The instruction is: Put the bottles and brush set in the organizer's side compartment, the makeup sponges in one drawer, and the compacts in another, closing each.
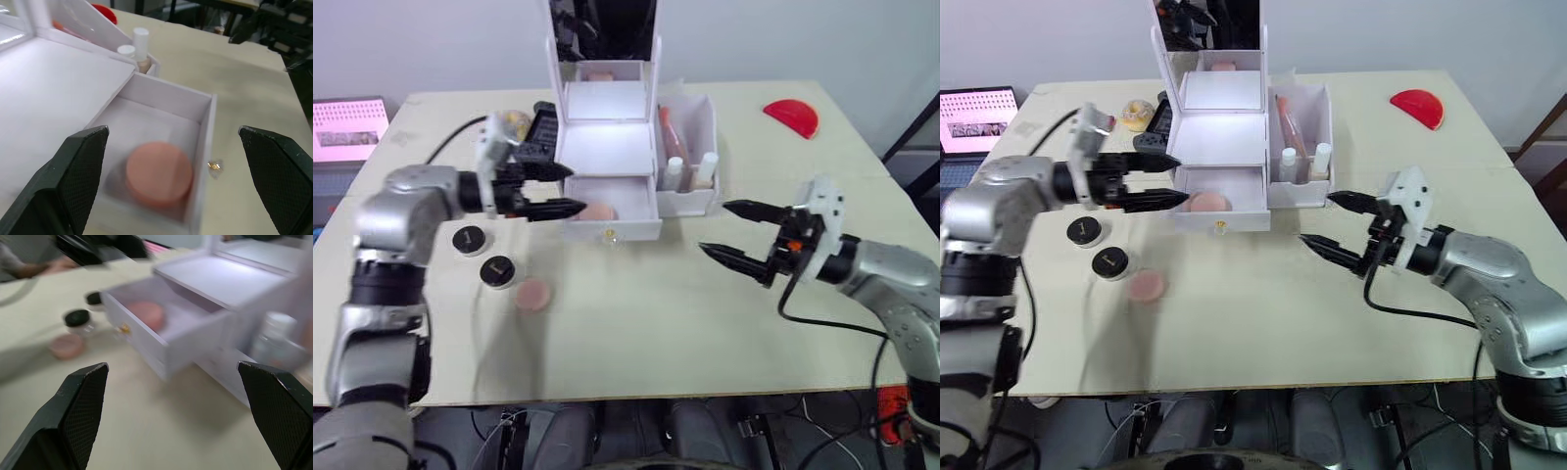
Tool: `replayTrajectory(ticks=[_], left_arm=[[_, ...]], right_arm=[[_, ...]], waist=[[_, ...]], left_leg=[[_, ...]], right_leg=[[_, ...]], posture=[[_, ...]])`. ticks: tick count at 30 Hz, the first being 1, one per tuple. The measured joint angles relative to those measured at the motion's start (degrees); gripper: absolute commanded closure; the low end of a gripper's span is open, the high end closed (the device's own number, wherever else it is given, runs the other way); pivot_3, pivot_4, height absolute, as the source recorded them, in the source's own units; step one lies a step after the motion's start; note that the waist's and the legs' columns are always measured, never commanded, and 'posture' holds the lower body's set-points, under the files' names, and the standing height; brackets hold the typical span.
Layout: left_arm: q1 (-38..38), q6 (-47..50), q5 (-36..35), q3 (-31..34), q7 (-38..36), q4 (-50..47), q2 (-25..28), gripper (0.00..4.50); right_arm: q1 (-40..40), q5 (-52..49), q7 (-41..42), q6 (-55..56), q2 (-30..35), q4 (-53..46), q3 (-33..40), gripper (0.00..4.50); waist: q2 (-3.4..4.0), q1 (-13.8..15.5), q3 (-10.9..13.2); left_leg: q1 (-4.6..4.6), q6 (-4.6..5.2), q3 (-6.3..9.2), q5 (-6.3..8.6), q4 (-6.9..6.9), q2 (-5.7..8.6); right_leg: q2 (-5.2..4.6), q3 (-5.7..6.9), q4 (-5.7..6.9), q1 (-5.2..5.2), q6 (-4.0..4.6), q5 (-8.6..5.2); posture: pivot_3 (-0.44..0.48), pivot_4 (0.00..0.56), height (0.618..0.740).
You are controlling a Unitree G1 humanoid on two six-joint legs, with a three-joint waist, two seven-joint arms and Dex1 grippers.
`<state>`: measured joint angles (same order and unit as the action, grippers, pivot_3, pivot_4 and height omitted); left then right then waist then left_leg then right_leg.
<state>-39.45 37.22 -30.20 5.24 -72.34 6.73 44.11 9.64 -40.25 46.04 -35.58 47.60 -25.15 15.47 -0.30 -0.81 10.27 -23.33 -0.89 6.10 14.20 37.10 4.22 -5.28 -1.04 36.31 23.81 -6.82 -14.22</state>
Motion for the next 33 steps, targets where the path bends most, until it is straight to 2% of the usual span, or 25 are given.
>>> replayTrajectory(ticks=[6, 12, 17, 21, 28, 33], left_arm=[[20.4, 0.3, -0.8, 13.8, 2.9, -3.7, 9.2, 0.03], [38.2, -5.8, 2.3, 29.7, 7.5, -0.2, 10.3, 0.03], [46.8, -12.1, 4.8, 38.4, 7.6, 5.8, 12.2, 0.03], [49.7, -15.0, 5.2, 39.5, 7.6, 8.3, 12.0, 0.03], [50.7, -15.7, 4.5, 40.0, 8.4, 6.8, 11.7, 0.03], [50.6, -14.0, 2.9, 38.9, 10.3, -0.1, 8.9, 0.03]], right_arm=[[-6.2, 3.3, 2.1, 2.7, 3.2, 5.5, 8.1, 0.00], [-13.6, 5.5, 6.5, 6.4, 3.5, 12.2, 15.4, 0.00], [-16.7, 7.0, 10.3, 9.0, 4.0, 17.6, 18.6, 0.00], [-17.2, 7.9, 11.2, 10.1, 4.2, 18.7, 18.9, 0.00], [-18.6, 7.9, 11.9, 9.6, 4.4, 19.4, 21.4, 0.00], [-17.9, 5.9, 11.5, 5.9, 5.3, 15.6, 21.8, 0.00]], waist=[[0.03, 0.0, 0.0], [0.02, 0.9, 0.0], [0.07, 1.4, 0.0], [0.06, 1.6, -0.1], [0.07, 1.5, -0.1], [0.11, 1.4, -0.1]], left_leg=[[0.07, 0.00, -0.06, 0.01, -0.08, -0.03], [0.06, -0.01, -0.03, 0.02, -0.07, -0.01], [0.09, -0.01, -0.07, 0.02, -0.08, -0.02], [0.08, -0.02, -0.05, 0.03, -0.07, -0.02], [0.07, -0.02, -0.05, 0.03, -0.10, -0.03], [0.07, -0.02, -0.05, 0.03, -0.09, -0.05]], right_leg=[[-0.05, -0.07, 0.00, -0.01, 0.03, 0.00], [-0.27, -0.05, -0.16, -0.12, 0.04, -0.01], [-0.32, -0.08, -0.21, -0.15, 0.30, -0.13], [-0.36, -0.06, -0.22, -0.17, 0.31, -0.14], [-0.35, -0.07, -0.22, -0.14, 0.31, -0.14], [-0.36, -0.09, -0.22, -0.14, 0.31, -0.14]], posture=[[0.000, 0.150, 0.740], [0.000, 0.150, 0.740], [0.000, 0.150, 0.740], [0.000, 0.150, 0.740], [0.000, 0.150, 0.740], [0.000, 0.150, 0.740]])
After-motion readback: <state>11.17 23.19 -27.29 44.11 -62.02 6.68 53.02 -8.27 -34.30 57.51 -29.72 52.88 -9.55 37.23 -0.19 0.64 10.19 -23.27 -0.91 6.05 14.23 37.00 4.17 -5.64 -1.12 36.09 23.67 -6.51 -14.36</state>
